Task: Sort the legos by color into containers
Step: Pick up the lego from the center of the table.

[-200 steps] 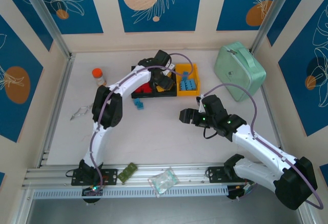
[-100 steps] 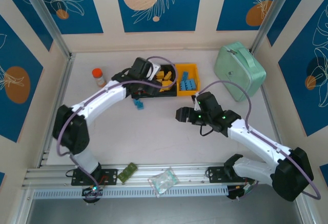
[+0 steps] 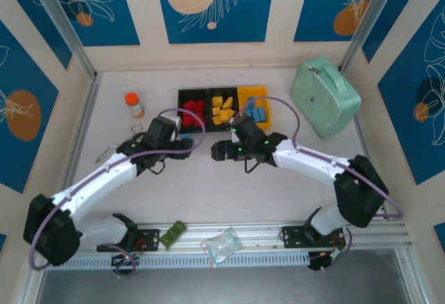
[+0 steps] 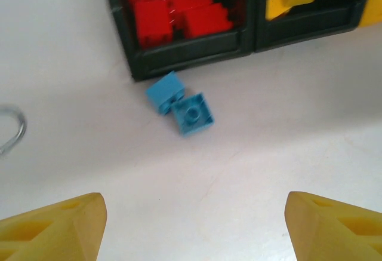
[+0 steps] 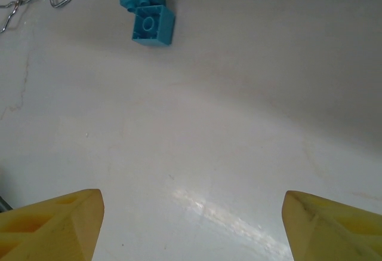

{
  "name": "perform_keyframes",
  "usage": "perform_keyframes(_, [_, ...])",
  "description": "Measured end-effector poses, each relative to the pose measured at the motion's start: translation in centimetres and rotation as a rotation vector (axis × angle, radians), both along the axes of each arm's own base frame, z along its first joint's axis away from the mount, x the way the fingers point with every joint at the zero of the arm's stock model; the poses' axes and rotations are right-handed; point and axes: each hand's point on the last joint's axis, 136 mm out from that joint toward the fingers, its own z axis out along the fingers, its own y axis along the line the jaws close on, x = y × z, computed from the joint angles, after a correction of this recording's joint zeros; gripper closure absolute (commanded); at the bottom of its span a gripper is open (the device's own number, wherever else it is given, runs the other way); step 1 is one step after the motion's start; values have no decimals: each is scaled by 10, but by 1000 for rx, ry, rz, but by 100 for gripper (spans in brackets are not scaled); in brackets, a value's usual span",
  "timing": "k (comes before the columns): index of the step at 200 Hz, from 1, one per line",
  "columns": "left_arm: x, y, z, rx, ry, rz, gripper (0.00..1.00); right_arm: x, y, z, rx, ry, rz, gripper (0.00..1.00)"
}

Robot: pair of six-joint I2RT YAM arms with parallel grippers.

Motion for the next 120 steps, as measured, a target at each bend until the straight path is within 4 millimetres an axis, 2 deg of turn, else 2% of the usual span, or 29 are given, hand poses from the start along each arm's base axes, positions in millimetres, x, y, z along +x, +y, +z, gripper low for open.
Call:
perform_keyframes(28, [-21, 29, -4, -34, 27, 127, 16, 13, 30, -8, -27, -16, 39, 22])
perform_keyframes(58, [-44, 55, -5, -96, 45, 251, 13, 28, 60, -27, -67, -12, 57, 22])
perform_keyframes(81, [-57, 66, -5, -152, 58, 310, 13, 41, 79, -43, -107, -8, 56, 22])
perform_keyframes(120, [-67, 68, -7, -216, 93, 349, 13, 62, 101, -63, -187, -15, 36, 25])
